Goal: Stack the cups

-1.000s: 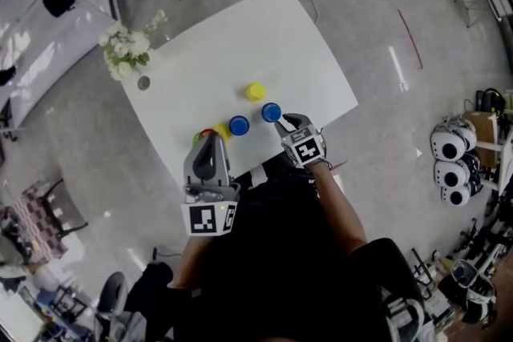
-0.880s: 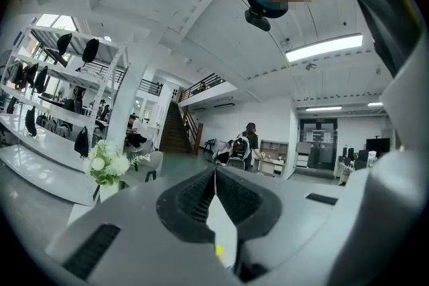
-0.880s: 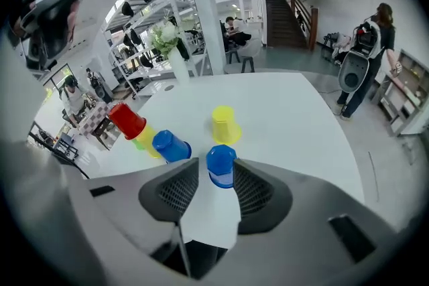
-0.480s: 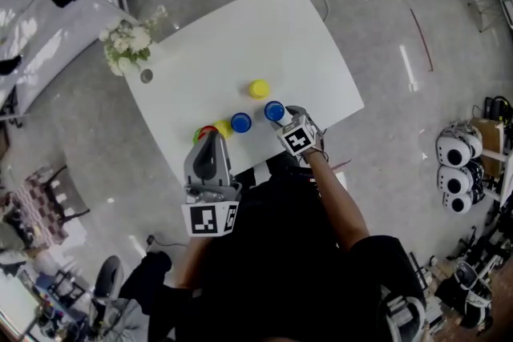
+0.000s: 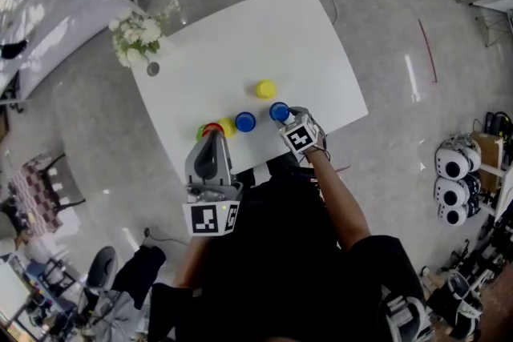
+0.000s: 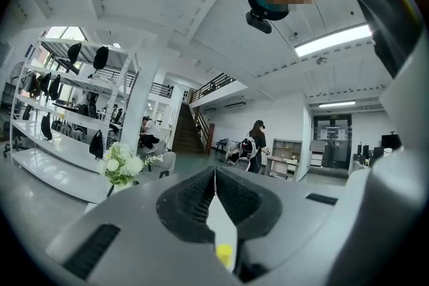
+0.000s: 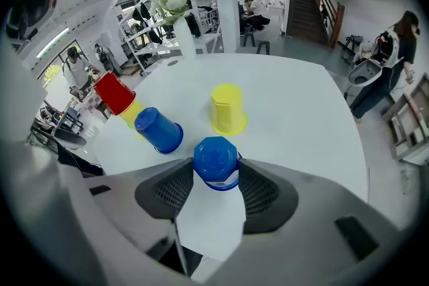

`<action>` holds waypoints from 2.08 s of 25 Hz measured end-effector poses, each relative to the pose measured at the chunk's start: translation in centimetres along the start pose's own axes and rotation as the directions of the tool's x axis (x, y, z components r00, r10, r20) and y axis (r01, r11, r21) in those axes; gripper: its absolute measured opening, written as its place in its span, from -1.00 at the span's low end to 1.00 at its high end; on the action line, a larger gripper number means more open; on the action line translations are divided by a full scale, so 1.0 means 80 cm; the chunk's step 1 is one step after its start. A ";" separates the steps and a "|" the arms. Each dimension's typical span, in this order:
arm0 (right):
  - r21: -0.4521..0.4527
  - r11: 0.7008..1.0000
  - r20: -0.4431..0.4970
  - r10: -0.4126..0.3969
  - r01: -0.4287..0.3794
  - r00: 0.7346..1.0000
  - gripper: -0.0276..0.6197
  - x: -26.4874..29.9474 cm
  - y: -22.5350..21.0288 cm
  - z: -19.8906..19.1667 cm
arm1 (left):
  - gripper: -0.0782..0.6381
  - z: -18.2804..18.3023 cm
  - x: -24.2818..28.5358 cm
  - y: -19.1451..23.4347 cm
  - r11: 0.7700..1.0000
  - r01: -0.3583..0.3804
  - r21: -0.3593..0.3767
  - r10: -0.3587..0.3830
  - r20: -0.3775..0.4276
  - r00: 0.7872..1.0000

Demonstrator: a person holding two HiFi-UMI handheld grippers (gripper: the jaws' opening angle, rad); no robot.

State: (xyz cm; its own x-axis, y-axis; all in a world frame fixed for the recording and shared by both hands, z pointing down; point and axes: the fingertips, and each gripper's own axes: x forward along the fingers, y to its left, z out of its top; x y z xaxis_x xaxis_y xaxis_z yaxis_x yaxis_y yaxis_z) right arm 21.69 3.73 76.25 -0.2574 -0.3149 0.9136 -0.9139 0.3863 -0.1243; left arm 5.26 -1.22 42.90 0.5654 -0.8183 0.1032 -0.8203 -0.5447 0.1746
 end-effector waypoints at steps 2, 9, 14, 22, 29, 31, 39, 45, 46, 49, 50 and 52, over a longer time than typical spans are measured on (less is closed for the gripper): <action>-0.005 1.000 -0.004 -0.009 0.009 1.000 -0.21 -0.004 0.001 0.002 | -0.72 0.002 -0.003 0.003 1.000 -0.005 -0.001 0.005 0.007 1.000; -0.004 1.000 0.011 -0.030 0.030 1.000 -0.21 -0.034 0.003 0.017 | -0.72 0.013 -0.020 0.019 0.999 -0.043 -0.007 0.043 0.030 0.999; -0.039 0.999 0.051 -0.036 0.038 0.998 -0.22 -0.061 0.011 0.042 | -0.72 0.018 -0.036 0.035 0.997 -0.071 -0.011 0.071 0.047 0.996; -0.131 0.991 0.116 -0.004 0.019 0.993 -0.22 -0.098 0.049 0.092 | -0.72 0.026 -0.059 0.057 0.992 -0.122 -0.021 0.123 0.074 0.990; -0.231 0.972 0.121 0.060 -0.030 0.991 -0.22 -0.096 0.106 0.125 | -0.72 0.030 -0.084 0.084 0.985 -0.171 -0.033 0.173 0.087 0.981; -0.251 0.967 0.114 0.082 -0.051 0.990 -0.22 -0.092 0.122 0.131 | -0.72 0.033 -0.090 0.093 0.982 -0.183 -0.036 0.186 0.093 0.978; -0.319 0.940 0.055 0.146 -0.121 0.988 -0.22 -0.067 0.171 0.130 | -0.72 0.029 -0.108 0.120 0.974 -0.223 -0.045 0.226 0.091 0.970; -0.341 0.928 0.009 0.161 -0.148 0.987 -0.22 -0.051 0.189 0.123 | -0.72 0.029 -0.113 0.132 0.971 -0.232 -0.052 0.236 0.090 0.968; -0.342 0.928 0.003 0.160 -0.149 0.987 -0.22 -0.048 0.190 0.121 | -0.72 0.029 -0.113 0.133 0.971 -0.232 -0.051 0.236 0.090 0.968; -0.339 0.927 -0.010 0.164 -0.158 0.986 -0.22 -0.043 0.193 0.118 | -0.72 0.030 -0.115 0.136 0.971 -0.233 -0.053 0.237 0.090 0.967; -0.339 0.927 -0.013 0.166 -0.160 0.986 -0.22 -0.043 0.194 0.118 | -0.72 0.030 -0.116 0.137 0.971 -0.234 -0.054 0.238 0.089 0.967; -0.341 0.926 -0.016 0.167 -0.162 0.986 -0.22 -0.043 0.197 0.118 | -0.72 0.031 -0.118 0.138 0.970 -0.236 -0.056 0.240 0.087 0.967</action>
State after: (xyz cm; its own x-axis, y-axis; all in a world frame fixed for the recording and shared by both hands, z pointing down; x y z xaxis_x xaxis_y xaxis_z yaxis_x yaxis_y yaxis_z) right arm 5.25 2.73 67.48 -0.4014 -0.2324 0.8859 -0.6972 0.7048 -0.1310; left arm -9.35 0.00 41.47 0.3420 -0.9380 0.0564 -0.9244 -0.3250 0.1996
